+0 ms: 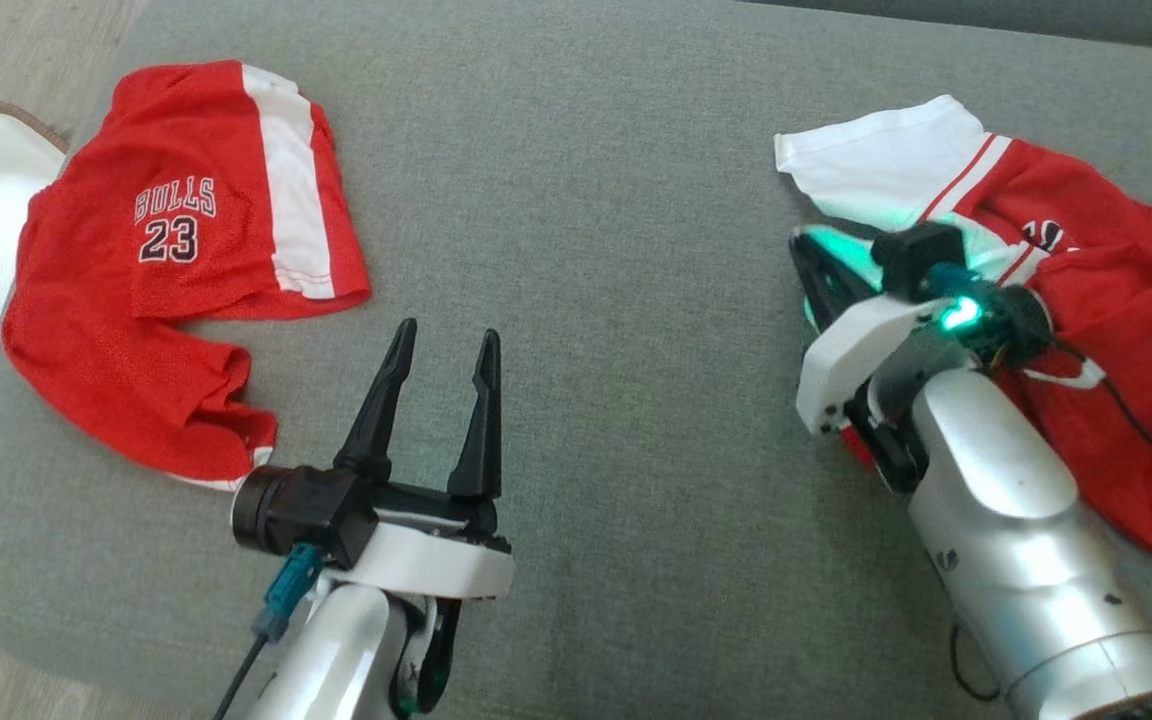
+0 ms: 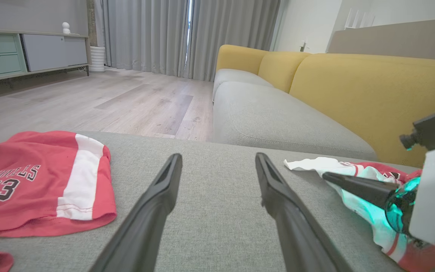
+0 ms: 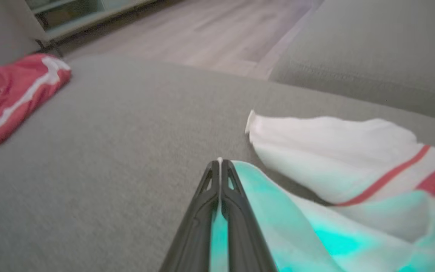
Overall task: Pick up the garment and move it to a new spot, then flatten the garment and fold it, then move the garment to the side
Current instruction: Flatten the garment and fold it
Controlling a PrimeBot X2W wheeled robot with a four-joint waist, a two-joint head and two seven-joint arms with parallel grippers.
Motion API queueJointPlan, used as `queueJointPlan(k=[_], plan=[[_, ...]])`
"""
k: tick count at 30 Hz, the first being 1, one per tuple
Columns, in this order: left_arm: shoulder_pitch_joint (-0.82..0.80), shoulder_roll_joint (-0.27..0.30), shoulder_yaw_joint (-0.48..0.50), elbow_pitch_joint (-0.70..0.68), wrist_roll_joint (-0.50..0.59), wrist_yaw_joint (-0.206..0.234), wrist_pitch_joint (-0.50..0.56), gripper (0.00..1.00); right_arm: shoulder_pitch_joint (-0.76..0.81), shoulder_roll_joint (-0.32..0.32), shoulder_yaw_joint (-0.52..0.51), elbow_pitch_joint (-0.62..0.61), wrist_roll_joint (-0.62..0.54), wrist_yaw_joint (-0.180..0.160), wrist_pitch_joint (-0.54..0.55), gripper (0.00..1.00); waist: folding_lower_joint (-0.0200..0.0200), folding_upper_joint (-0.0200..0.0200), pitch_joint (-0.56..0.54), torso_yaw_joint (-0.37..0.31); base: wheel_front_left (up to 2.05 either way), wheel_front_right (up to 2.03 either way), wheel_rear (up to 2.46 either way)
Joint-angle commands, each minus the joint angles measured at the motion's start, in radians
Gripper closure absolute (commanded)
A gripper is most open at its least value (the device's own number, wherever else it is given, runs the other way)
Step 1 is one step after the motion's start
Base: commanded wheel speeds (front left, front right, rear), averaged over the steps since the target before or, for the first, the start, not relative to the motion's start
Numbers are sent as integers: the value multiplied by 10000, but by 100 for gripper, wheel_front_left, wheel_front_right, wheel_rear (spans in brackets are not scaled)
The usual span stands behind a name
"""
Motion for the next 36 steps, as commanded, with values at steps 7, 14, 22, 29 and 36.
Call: queueJointPlan(k=[7, 14, 22, 29, 36], plan=[[-341, 20, 391, -297, -21, -3, -93, 0, -1749, 124, 132, -1345, 1344, 75, -1787, 100, -1, 0, -134, 113, 0, 0, 0], [-132, 20, 633, -380, -111, 77, -93, 0, -2521, 124, 618, -2542, 2436, 75, -2538, 100, -1, 0, -420, 302, 0, 0, 0], [70, 20, 1088, -637, -251, 176, -93, 0, -1050, 124, 5273, -3364, 4184, 75, -1711, 0, -1, 0, -691, 242, 0, 0, 0], [145, 20, 1248, -654, -174, 161, -93, 0, -433, 124, 7258, -2836, 4546, 75, -970, 0, -1, 0, -895, 69, 0, 0, 0], [311, 20, 1659, -741, -12, 81, -93, 0, -272, 88, 5417, -2086, 4097, 75, -2191, 0, -1, 0, -1219, -674, 0, 0, 0]])
